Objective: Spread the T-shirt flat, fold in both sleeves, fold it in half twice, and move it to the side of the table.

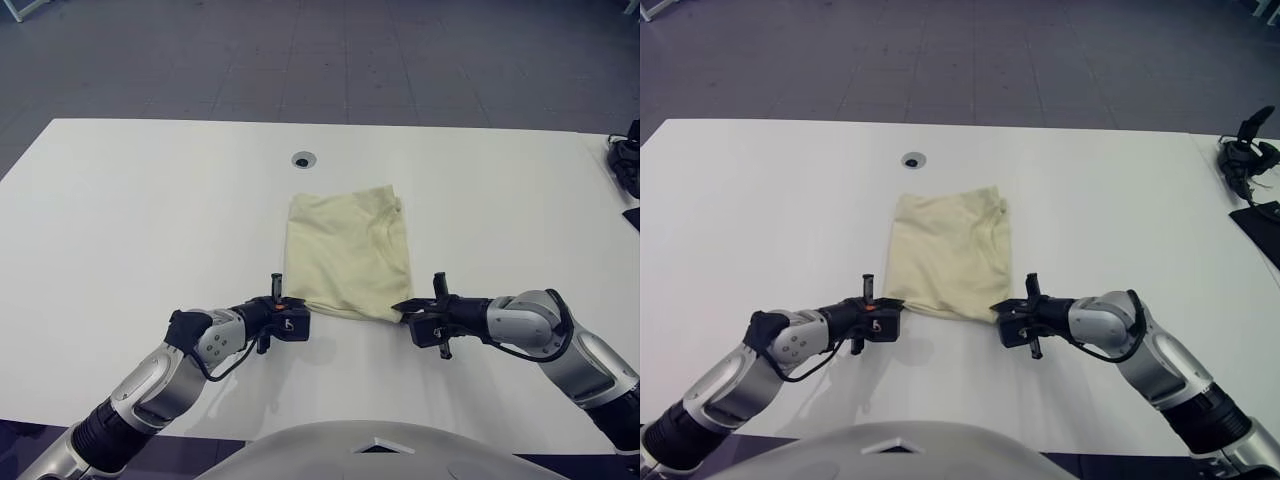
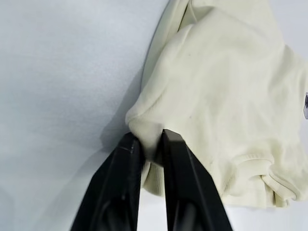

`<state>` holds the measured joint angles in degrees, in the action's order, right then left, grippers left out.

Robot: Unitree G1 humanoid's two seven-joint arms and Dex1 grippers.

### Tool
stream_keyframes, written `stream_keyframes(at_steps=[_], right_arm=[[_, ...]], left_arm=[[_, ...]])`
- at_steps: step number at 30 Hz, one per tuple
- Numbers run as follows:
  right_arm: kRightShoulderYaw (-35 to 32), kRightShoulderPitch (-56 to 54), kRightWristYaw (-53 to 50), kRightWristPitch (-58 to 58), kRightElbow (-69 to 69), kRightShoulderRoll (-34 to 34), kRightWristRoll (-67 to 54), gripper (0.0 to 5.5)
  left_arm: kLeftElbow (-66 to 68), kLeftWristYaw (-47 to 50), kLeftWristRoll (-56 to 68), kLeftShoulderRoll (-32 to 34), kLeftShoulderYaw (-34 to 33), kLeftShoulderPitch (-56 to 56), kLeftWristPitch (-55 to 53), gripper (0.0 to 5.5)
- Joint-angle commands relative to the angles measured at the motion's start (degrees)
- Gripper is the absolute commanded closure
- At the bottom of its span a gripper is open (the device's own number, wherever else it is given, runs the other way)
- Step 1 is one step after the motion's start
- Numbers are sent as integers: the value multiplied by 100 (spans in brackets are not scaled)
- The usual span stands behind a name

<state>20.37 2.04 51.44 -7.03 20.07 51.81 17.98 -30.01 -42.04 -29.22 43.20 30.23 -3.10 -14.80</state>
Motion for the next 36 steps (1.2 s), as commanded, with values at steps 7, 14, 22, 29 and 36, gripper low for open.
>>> stream_keyframes(at_steps=[7,14,22,29,36], right_arm=[[-78,-48,291,177,-71,-44,-293,549],[-513,98,1426,1722,577,426,-1761,549],[-747,409,2243,3257,1437,1050,-3025,549],[-1115,-759,2272,4211,1260,897,-3908,549],[-642,-2792,2225,4146,-163,196,-3664,549]], left_arm=[[-168,-566,163,-87,-26,-176,-225,550],[-817,-1374,695,477,-411,-425,-360,550],[-2104,-2372,2043,946,-734,-880,-1290,550],[-2259,-2662,3717,950,-1901,-34,-2169,550],[-1403,-2812,4635,1202,-2710,1193,-2253,550]])
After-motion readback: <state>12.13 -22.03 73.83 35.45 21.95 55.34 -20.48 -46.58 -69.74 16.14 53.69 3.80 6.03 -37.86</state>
